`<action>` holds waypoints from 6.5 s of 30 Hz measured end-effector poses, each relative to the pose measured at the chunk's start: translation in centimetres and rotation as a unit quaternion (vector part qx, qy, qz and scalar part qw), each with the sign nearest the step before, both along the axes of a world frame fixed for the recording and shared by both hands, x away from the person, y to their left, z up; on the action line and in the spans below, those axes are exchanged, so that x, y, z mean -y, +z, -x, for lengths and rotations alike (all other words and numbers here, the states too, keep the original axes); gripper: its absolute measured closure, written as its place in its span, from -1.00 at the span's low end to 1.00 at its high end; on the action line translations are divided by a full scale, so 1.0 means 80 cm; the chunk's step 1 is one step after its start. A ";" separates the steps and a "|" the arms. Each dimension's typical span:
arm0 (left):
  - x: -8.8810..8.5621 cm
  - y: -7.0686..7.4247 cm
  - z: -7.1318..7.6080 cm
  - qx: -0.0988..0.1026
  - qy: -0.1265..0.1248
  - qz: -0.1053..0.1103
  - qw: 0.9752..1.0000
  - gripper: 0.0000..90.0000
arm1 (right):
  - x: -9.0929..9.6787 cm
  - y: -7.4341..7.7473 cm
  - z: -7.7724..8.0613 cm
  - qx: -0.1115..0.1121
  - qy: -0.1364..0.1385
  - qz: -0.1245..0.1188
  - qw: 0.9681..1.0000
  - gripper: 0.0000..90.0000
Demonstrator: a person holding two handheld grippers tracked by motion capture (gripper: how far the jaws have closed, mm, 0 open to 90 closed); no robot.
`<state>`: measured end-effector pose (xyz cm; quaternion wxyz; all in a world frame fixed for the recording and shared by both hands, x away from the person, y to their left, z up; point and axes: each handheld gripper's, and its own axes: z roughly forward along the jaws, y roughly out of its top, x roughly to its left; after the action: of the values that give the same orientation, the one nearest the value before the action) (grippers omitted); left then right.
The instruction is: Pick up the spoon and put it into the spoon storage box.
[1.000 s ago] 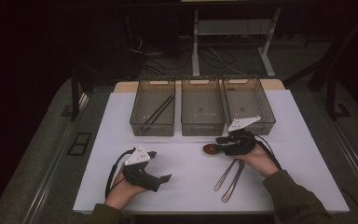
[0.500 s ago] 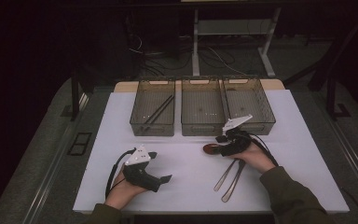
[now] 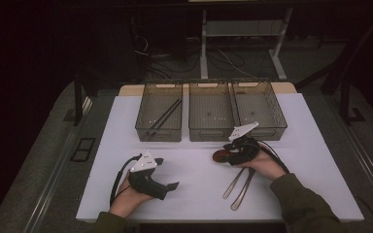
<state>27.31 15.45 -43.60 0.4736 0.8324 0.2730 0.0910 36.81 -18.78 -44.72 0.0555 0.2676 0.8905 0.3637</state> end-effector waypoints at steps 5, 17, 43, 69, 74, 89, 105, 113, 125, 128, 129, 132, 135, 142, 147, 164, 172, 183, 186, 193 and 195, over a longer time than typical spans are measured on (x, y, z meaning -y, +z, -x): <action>0.000 0.001 0.000 0.000 -0.001 -0.001 1.000 -1.00 | 0.000 0.000 0.002 0.002 0.015 0.001 1.000 0.09; 0.000 0.001 0.000 0.001 -0.002 -0.002 1.000 -1.00 | 0.006 0.001 0.005 0.019 0.048 0.013 0.999 0.26; 0.001 0.000 0.000 0.000 -0.003 -0.002 1.000 -1.00 | 0.013 0.001 0.003 0.050 0.073 0.001 0.996 0.65; -0.002 -0.005 -0.002 0.001 -0.009 0.007 1.000 -1.00 | 0.015 0.025 -0.003 0.097 0.038 -0.051 0.993 0.83; -0.003 -0.006 -0.002 0.001 -0.010 0.012 1.000 -1.00 | 0.015 0.038 -0.003 0.109 0.034 -0.067 0.991 0.83; -0.005 -0.005 -0.001 0.004 -0.014 0.013 1.000 -1.00 | 0.006 0.074 -0.007 0.110 0.001 -0.080 0.991 0.83; -0.002 -0.003 0.000 0.006 -0.014 0.015 1.000 -1.00 | -0.010 0.108 -0.038 0.090 -0.060 -0.061 0.992 0.83; -0.002 -0.002 0.000 0.006 -0.017 0.014 1.000 -1.00 | -0.024 0.128 -0.065 0.090 -0.081 -0.066 0.991 0.83; 0.001 -0.002 0.000 0.010 -0.021 0.013 1.000 -1.00 | -0.054 0.139 -0.118 0.071 -0.119 -0.062 0.988 0.83; 0.001 -0.002 0.001 0.011 -0.022 0.014 1.000 -1.00 | -0.065 0.138 -0.129 0.068 -0.124 -0.060 0.988 0.83; 0.002 -0.002 0.000 0.012 -0.025 0.013 1.000 -1.00 | -0.069 0.137 -0.132 0.066 -0.127 -0.060 0.988 0.83; 0.003 -0.002 0.001 0.010 -0.026 0.014 1.000 -1.00 | -0.081 0.133 -0.140 0.063 -0.131 -0.053 0.988 0.83; 0.003 -0.001 0.002 0.010 -0.025 0.020 0.999 -1.00 | -0.091 0.128 -0.148 0.060 -0.135 -0.049 0.988 0.83; 0.003 -0.001 0.002 0.009 -0.027 0.019 0.999 -1.00 | -0.101 0.105 -0.161 0.045 -0.148 -0.053 0.987 0.83; 0.003 -0.001 0.002 0.011 -0.030 0.017 0.999 -1.00 | -0.103 0.093 -0.164 0.035 -0.152 -0.045 0.987 0.82; 0.002 -0.001 0.002 0.011 -0.027 0.018 0.999 -1.00 | -0.084 0.108 -0.145 0.037 -0.115 -0.072 0.990 0.11; -0.001 -0.002 0.001 0.011 -0.023 0.015 1.000 -1.00 | -0.053 0.115 -0.120 0.041 -0.110 -0.100 0.988 -0.09; -0.006 -0.003 0.001 0.008 -0.014 0.019 1.000 -1.00 | -0.015 0.120 -0.077 0.046 -0.080 -0.120 0.989 -0.22; -0.007 -0.003 0.001 0.008 -0.011 0.019 1.000 -1.00 | -0.006 0.119 -0.063 0.052 -0.073 -0.126 0.988 -0.23; -0.006 -0.003 0.001 0.009 -0.013 0.017 1.000 -1.00 | 0.016 0.115 -0.026 0.055 -0.059 -0.135 0.988 -0.24; -0.006 -0.002 0.002 0.009 -0.011 0.018 1.000 -1.00 | 0.022 0.113 -0.017 0.056 -0.056 -0.137 0.987 -0.24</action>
<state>27.14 15.92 -43.79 0.4918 0.8260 0.2608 0.0883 38.17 -20.57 -35.70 0.0882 0.3013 0.8112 0.4934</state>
